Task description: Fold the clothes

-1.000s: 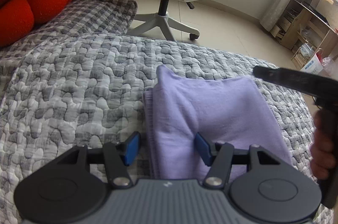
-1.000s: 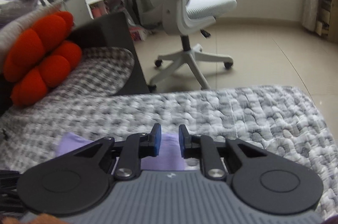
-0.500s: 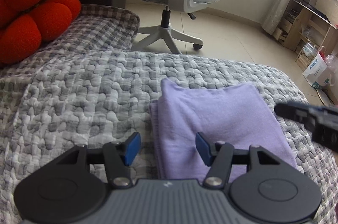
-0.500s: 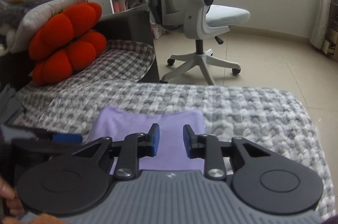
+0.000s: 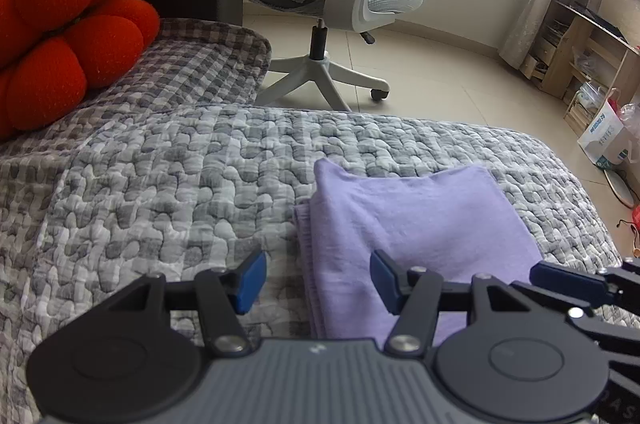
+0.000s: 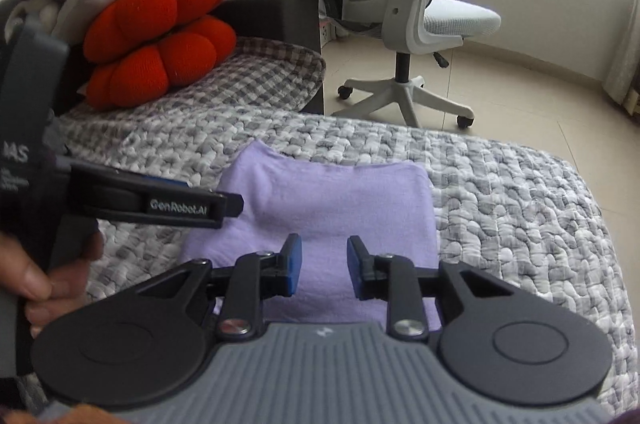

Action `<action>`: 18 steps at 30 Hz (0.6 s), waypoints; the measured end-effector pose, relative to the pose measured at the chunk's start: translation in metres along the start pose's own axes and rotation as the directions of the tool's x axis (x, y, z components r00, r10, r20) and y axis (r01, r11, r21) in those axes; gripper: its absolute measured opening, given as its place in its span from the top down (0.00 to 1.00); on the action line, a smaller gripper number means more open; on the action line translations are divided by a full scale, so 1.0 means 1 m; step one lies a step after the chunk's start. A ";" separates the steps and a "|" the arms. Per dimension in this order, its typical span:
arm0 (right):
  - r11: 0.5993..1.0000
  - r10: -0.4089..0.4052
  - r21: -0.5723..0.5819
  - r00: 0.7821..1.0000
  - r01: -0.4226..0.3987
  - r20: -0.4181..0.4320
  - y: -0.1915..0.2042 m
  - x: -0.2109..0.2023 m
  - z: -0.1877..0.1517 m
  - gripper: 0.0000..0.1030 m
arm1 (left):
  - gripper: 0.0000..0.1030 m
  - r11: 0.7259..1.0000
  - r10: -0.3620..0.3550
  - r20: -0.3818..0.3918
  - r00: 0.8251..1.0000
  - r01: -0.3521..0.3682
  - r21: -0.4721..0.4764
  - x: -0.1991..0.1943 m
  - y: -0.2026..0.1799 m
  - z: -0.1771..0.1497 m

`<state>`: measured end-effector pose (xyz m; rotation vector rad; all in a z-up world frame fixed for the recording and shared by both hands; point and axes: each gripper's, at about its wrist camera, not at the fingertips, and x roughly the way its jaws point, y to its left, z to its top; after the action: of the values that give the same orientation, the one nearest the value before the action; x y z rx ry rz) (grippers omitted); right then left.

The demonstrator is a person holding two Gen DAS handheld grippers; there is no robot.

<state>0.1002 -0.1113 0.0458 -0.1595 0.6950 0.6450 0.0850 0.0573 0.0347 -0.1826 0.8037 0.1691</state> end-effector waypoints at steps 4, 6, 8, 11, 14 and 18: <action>1.000 -0.019 -0.009 1.000 0.019 0.001 0.000 0.002 -0.001 0.71 | 0.43 1.000 0.002 0.006 1.000 -0.002 0.006 -0.001 -0.002 0.000; 1.000 -0.023 -0.011 1.000 0.023 0.000 0.000 0.003 -0.002 0.70 | 0.43 1.000 0.002 0.008 1.000 -0.002 0.004 -0.003 -0.002 0.001; 1.000 -0.027 -0.016 1.000 0.027 -0.004 0.001 0.004 -0.004 0.65 | 0.43 1.000 0.010 0.017 1.000 -0.010 0.009 -0.005 -0.001 0.001; 0.998 -0.054 -0.013 0.999 0.054 -0.006 0.001 0.005 -0.005 0.65 | 0.43 1.000 0.024 0.031 0.999 -0.025 0.018 -0.007 0.000 0.003; 0.996 -0.085 0.012 0.996 0.085 -0.004 -0.001 0.005 -0.004 0.65 | 0.43 0.999 0.047 0.043 0.998 -0.048 0.018 -0.007 0.003 0.005; 0.992 -0.128 0.015 0.992 0.127 0.010 -0.003 0.004 -0.004 0.65 | 0.43 0.998 0.062 0.039 0.997 -0.062 0.003 -0.005 0.009 0.007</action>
<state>0.1016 -0.1129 0.0404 -0.1857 0.6726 0.5183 0.0845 0.0675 0.0428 -0.1500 0.7711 0.2287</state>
